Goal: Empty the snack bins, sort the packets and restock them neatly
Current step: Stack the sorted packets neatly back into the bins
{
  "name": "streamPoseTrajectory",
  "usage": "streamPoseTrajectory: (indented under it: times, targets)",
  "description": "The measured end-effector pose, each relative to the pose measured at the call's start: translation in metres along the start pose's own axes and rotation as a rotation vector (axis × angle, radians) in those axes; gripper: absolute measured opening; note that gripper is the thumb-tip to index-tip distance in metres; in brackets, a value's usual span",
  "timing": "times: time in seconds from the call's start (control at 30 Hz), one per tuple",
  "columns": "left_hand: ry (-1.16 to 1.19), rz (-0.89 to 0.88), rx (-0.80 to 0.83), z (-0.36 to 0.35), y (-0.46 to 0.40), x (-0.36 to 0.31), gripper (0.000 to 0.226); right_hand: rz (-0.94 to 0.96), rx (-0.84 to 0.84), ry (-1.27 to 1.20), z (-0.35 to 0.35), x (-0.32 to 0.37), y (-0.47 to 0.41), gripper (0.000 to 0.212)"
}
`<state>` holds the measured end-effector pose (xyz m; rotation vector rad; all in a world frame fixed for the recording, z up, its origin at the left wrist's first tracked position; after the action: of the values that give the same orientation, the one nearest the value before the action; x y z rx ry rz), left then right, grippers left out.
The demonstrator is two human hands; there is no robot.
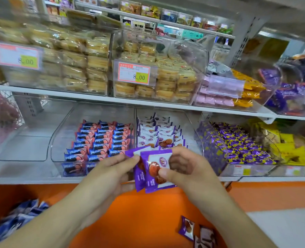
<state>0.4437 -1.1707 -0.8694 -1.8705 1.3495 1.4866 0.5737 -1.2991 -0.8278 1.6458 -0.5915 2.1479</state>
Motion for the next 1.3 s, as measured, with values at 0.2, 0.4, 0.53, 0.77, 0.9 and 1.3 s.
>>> streamPoseTrajectory:
  times: [0.2,0.4,0.53,0.77,0.9,1.3]
  targets:
    - [-0.020,0.028,0.109,-0.014,0.003,0.004,0.041,-0.028,-0.075,0.130,-0.005,0.002,0.004,0.042]
    - [-0.112,-0.034,0.057,-0.012,0.004,0.003,0.034,-0.031,-0.101,0.186,-0.003,0.002,0.006,0.042]
    - [-0.051,-0.098,0.052,-0.014,0.005,-0.003,0.033,-0.177,-0.023,0.145,-0.009,-0.018,0.006,0.068]
    - [-0.183,-0.111,0.066,-0.017,0.000,0.002,0.032,-0.187,0.003,-0.107,-0.005,-0.027,0.008,0.046]
    - [-0.276,-0.107,0.116,-0.024,0.002,-0.008,0.031,-0.145,-0.024,-0.054,0.006,-0.023,0.007,0.048]
    - [-1.104,-0.083,0.309,-0.059,-0.042,-0.028,0.066,-0.139,0.135,0.172,0.031,-0.027,-0.008,0.054]
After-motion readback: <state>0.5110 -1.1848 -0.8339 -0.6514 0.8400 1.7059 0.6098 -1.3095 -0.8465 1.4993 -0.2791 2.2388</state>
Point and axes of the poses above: each hand's wrist, its own y-axis away from the middle knuckle, its own z-axis out of the back of the hand, x = y × z, the point moved 10 cm from there along -y, towards the middle knuckle, and after that the axes turned 6 degrees about x, right-handed, at the moved point
